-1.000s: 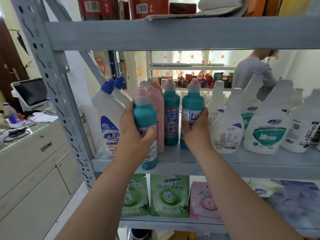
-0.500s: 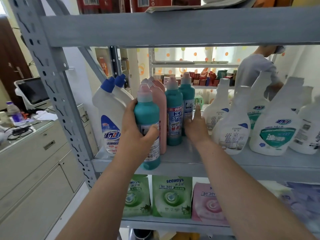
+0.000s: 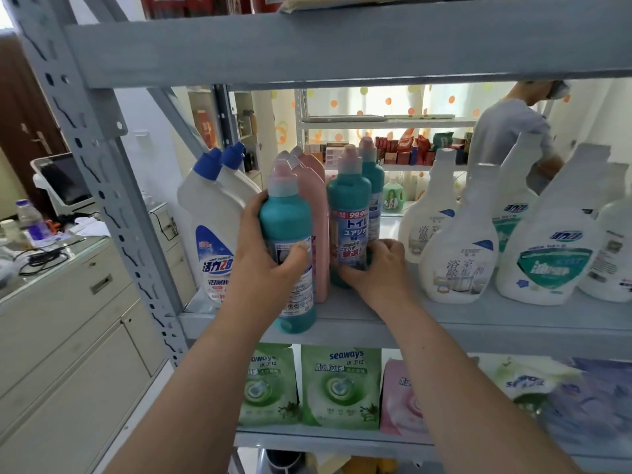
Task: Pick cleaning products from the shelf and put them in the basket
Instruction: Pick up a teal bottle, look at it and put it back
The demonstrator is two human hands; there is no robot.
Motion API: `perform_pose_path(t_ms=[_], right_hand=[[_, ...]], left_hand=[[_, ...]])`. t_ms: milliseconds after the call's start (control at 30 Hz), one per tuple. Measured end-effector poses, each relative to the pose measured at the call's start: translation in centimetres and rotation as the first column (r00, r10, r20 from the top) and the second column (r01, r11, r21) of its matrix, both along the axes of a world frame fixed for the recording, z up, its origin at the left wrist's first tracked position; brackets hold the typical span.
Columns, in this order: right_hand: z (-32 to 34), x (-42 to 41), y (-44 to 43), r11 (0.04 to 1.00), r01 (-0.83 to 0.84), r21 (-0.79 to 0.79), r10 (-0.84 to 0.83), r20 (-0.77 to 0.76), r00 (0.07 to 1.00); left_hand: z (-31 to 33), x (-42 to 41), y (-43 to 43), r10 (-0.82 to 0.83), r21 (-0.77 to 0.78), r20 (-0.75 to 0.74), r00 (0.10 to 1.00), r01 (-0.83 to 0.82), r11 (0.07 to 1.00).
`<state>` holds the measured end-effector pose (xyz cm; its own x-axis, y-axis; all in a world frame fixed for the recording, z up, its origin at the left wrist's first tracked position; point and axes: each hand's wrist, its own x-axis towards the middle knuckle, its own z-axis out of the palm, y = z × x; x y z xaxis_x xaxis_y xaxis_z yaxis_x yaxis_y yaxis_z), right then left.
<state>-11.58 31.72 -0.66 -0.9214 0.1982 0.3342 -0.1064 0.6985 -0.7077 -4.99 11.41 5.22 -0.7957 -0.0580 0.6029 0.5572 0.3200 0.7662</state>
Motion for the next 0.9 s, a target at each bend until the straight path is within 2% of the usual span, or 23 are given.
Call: perform_pose_path(t_ms=[133, 300, 433, 533, 600, 667, 733, 833, 900], right_hand=[[-0.3, 0.6, 0.9, 0.989, 0.093, -0.112, -0.094, -0.004, 0.996], [0.6, 1.4, 1.2, 0.983, 0.089, -0.159, -0.081, 0.055, 0.995], [-0.4, 4.1, 1.0, 0.989, 0.093, 0.113, -0.099, 0.041, 0.994], [-1.8, 7.2, 0.1, 0.930, 0.040, 0.365, -0.043, -0.001, 0.999], [-2.5, 9.4, -0.7, 0.919, -0.024, 0.394, 0.040, -0.032, 0.999], [-2.5, 11.9, -1.5, 0.967, -0.142, 0.211, 0.149, -0.018, 0.989], [-1.9, 14.7, -2.7, 0.950, -0.306, -0.068, 0.307, 0.003, 0.952], [-1.0, 19.0, -4.9, 0.756, -0.431, -0.492, 0.500, 0.010, 0.866], [-1.3, 21.5, -6.0, 0.659, -0.450, -0.603, 0.561, -0.005, 0.828]], left_hand=[[-0.7, -0.2, 0.0, 0.002, 0.029, 0.030, 1.000, -0.003, 1.000], [-2.4, 0.0, 0.0, -0.009, 0.110, 0.106, 0.994, -0.003, 0.994], [-6.2, 0.8, -0.3, -0.040, 0.054, 0.149, 0.988, 0.033, 0.998], [-7.1, 1.5, -0.5, -0.054, 0.081, 0.141, 0.989, 0.043, 0.996], [-7.0, 2.3, -0.6, -0.040, 0.113, 0.182, 0.982, 0.019, 0.993], [-7.2, 3.7, -0.9, -0.035, 0.127, 0.225, 0.974, 0.007, 0.992], [-7.6, 6.1, -1.3, -0.119, 0.186, 0.277, 0.954, 0.068, 0.980], [-8.8, 10.9, -1.9, -0.307, 0.337, 0.345, 0.887, 0.188, 0.922], [-9.7, 14.0, -2.1, -0.465, 0.513, 0.380, 0.799, 0.236, 0.825]])
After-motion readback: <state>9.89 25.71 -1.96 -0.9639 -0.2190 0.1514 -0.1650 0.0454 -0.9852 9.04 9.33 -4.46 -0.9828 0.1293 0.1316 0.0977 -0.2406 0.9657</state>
